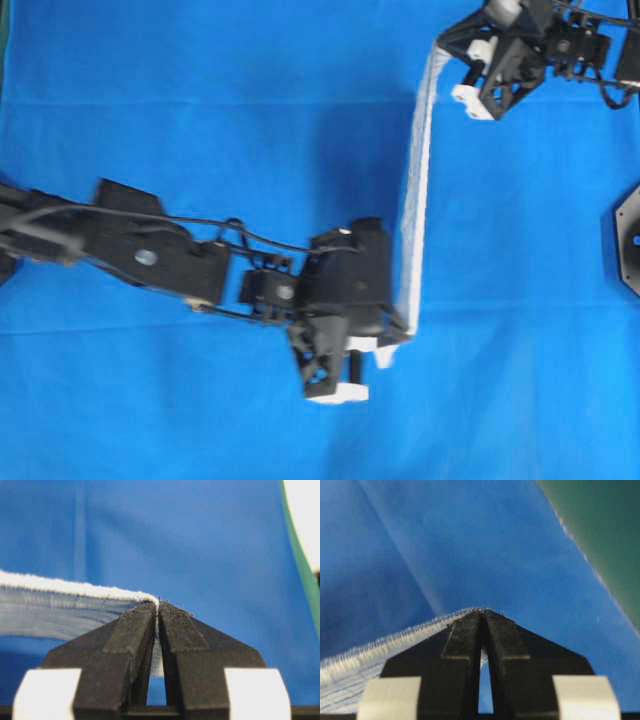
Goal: Fold the blue towel.
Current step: 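Lift the strip and rotate it vertical, left gripper near, right gripper far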
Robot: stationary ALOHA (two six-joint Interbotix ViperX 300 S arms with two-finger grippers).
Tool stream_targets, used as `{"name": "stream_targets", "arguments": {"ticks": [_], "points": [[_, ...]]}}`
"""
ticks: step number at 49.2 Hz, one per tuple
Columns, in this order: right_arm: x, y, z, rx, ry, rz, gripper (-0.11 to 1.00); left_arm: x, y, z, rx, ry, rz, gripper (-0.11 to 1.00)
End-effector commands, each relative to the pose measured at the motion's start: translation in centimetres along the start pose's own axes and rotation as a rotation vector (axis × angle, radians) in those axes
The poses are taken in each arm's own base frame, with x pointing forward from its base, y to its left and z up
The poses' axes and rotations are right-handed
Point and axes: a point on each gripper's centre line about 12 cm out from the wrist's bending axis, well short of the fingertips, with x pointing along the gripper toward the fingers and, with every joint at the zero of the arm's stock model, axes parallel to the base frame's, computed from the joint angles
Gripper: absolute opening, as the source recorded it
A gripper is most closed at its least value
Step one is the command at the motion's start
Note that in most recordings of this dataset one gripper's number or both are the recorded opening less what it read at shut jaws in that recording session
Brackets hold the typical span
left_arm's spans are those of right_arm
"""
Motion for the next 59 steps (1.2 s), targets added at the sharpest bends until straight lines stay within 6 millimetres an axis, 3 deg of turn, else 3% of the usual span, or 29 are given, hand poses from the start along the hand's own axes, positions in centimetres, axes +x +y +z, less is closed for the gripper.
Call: {"name": "stream_targets", "arguments": {"ticks": [1, 16, 30, 37, 45, 59], "points": [[0.2, -0.5, 1.8, -0.001, -0.044, -0.009, 0.02, 0.6, -0.9, 2.7, 0.017, -0.074, -0.020, 0.01], [0.2, -0.5, 1.6, -0.001, -0.033, -0.014, 0.02, 2.6, -0.6, 4.1, 0.045, -0.111, -0.017, 0.01], [-1.7, -0.8, -0.3, 0.016, -0.012, -0.027, 0.02, 4.6, 0.6, 4.0, 0.040, -0.162, -0.006, 0.01], [-1.5, -0.6, -0.7, 0.024, -0.002, -0.019, 0.02, 4.8, 1.0, 3.2, 0.038, -0.143, 0.002, 0.01], [0.3, 0.2, 0.0, 0.013, -0.006, 0.011, 0.02, 3.9, 1.4, 1.3, 0.038, -0.105, 0.010, 0.01], [5.8, 2.6, 1.4, -0.020, 0.038, 0.060, 0.02, 0.4, 1.9, -3.6, 0.013, -0.093, 0.007, 0.01]]}}
